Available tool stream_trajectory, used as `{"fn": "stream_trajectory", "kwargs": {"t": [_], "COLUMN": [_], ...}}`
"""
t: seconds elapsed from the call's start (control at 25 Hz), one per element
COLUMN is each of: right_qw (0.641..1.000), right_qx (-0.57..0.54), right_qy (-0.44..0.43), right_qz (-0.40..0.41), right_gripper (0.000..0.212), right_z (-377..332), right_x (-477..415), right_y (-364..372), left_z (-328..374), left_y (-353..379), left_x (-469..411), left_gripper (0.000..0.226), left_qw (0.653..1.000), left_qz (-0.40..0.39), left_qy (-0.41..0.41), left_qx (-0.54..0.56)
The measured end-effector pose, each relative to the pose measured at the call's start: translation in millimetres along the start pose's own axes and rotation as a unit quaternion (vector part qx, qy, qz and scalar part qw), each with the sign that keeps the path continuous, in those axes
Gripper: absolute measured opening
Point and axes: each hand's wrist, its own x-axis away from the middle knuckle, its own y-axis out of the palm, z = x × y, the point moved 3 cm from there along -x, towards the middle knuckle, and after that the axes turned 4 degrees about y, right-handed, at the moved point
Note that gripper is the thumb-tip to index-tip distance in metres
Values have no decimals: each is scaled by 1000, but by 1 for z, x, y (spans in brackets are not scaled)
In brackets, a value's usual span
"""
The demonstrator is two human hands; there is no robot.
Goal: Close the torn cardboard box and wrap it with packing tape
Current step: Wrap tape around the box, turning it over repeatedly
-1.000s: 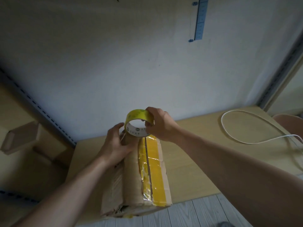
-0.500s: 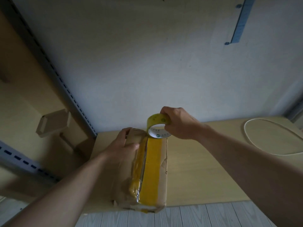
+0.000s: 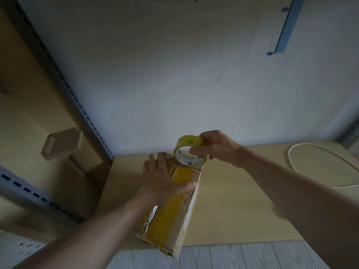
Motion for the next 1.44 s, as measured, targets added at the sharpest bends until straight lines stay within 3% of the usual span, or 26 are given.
{"fn": "stream_trajectory", "kwargs": {"t": [0.16,0.44,0.68,0.92,1.08,1.44], "right_qw": [1000,997,998,994,991,986], "right_qx": [22,40,65,83,116,140], "right_qy": [-6,-56,-5,62,66,89], "right_qz": [-11,-17,-24,-42,-5,-16], "right_gripper": [35,44,44,46,45,47], "right_z": [1,-15,1,57,71,83], "right_x": [4,8,23,50,58,70], "right_y": [4,3,-22,-36,-24,-20], "left_z": [22,16,19,18,19,19], "left_y": [15,29,25,22,22,25], "left_x": [15,13,19,17,16,16], "left_gripper": [167,148,146,128,127,127], "left_qw": [996,991,994,998,998,996], "left_qz": [-16,82,80,45,33,41], "left_qy": [-56,-51,-40,-13,-12,5], "left_qx": [-61,-96,-55,-47,-60,-76]}}
